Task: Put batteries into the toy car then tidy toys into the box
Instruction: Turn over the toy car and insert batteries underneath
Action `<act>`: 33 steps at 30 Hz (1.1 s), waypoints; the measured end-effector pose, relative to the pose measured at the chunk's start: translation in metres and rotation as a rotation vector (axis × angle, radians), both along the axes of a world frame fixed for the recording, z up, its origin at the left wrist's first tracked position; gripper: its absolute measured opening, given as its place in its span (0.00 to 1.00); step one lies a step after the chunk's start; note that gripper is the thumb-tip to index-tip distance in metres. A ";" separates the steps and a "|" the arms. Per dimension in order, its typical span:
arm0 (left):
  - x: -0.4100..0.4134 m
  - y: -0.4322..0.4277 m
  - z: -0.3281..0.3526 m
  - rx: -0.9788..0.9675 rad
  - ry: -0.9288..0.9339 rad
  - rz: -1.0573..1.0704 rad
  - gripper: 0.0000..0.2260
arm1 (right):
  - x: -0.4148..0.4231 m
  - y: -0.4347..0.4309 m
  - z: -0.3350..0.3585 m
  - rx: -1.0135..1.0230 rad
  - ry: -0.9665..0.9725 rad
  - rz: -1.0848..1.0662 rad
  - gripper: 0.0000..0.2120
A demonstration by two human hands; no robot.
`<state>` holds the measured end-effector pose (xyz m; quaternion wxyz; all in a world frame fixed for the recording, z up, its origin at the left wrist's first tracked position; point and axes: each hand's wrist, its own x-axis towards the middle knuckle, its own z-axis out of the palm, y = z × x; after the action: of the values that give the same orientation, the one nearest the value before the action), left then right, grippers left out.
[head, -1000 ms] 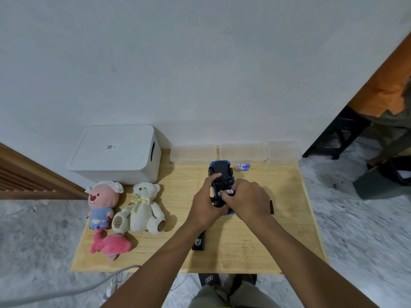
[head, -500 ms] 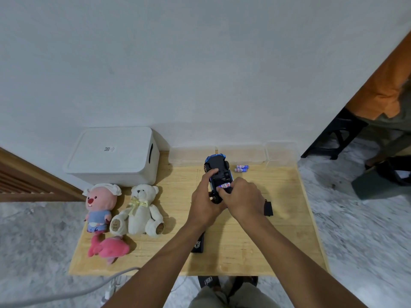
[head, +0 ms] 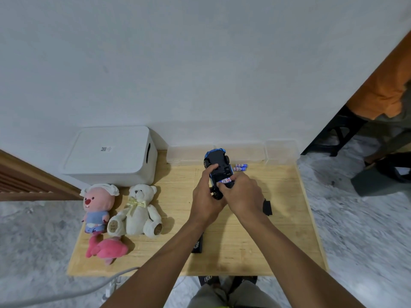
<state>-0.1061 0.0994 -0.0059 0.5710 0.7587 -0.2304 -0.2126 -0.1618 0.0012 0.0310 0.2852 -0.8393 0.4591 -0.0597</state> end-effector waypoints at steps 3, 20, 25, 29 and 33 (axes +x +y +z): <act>0.000 0.000 0.000 0.008 0.000 -0.012 0.39 | 0.001 -0.002 0.000 0.029 0.008 -0.007 0.19; 0.010 0.013 0.000 0.038 0.043 -0.048 0.40 | 0.000 -0.019 -0.010 0.339 -0.249 -0.107 0.13; 0.011 0.012 0.002 0.043 0.051 -0.062 0.40 | -0.003 -0.018 -0.008 0.349 -0.308 -0.090 0.12; 0.013 0.012 0.003 0.052 0.046 -0.075 0.40 | -0.003 -0.018 -0.007 0.382 -0.359 -0.110 0.13; 0.013 0.012 0.002 0.069 0.030 -0.109 0.40 | -0.002 -0.019 -0.008 0.446 -0.389 -0.053 0.10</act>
<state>-0.0930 0.1114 -0.0040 0.5354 0.7610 -0.2554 -0.2627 -0.1636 -0.0175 0.0232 0.5434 -0.7164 0.4194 -0.1248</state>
